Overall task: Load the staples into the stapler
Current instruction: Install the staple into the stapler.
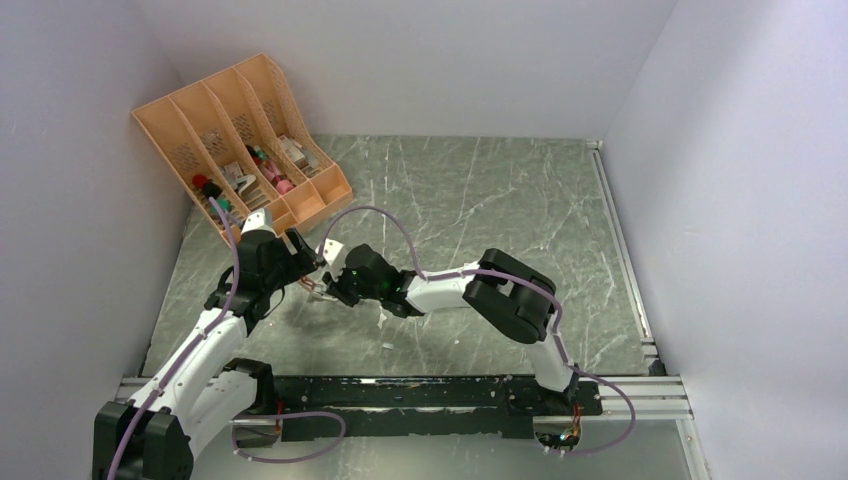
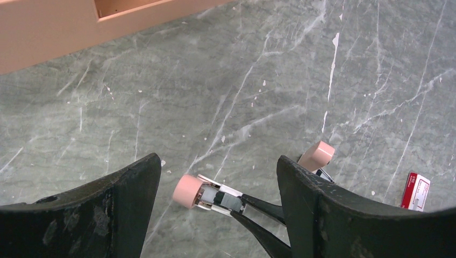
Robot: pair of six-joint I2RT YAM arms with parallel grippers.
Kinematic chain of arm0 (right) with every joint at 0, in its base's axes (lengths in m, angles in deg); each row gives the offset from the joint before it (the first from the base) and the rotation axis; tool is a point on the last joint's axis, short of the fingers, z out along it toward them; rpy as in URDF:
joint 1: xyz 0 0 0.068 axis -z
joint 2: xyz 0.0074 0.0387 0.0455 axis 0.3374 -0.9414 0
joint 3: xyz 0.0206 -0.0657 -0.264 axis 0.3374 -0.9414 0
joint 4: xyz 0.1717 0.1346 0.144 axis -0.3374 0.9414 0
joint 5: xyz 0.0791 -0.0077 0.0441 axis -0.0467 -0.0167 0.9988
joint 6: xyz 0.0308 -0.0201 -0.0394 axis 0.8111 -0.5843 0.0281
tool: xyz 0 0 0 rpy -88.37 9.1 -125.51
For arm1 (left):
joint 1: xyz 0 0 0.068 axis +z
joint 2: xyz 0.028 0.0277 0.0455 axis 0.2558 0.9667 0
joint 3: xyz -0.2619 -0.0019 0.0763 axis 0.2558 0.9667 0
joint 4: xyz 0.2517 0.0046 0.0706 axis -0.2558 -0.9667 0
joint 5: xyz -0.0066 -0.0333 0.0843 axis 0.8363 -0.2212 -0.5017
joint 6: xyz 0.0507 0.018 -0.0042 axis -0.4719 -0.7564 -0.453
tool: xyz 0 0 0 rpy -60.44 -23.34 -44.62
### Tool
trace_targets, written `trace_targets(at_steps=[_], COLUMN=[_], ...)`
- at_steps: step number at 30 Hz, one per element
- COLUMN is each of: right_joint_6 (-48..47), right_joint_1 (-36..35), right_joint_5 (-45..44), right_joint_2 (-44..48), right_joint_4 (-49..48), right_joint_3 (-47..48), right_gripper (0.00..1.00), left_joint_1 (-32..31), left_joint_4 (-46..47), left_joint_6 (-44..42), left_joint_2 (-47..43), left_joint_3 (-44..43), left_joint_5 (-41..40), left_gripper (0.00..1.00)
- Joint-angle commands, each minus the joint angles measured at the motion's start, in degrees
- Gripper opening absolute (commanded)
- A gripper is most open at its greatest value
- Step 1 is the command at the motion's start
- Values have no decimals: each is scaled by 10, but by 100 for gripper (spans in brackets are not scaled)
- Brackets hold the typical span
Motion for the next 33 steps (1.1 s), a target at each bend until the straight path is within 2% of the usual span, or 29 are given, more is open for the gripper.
trace_targets(at_steps=[1,33], right_joint_6=[3,3], right_joint_1=[-2,-2], right_joint_5=[3,-2], right_joint_2=[-13,-13], right_joint_4=[0,25], right_joint_3=[13,10], right_gripper=[17,17], left_joint_1=[6,6], left_joint_4=[14,13], left_joint_6=[-4,-4], left_joint_2=[-8,-9], left_joint_3=[3,5], left_joint_5=[8,7], left_gripper=[83,83])
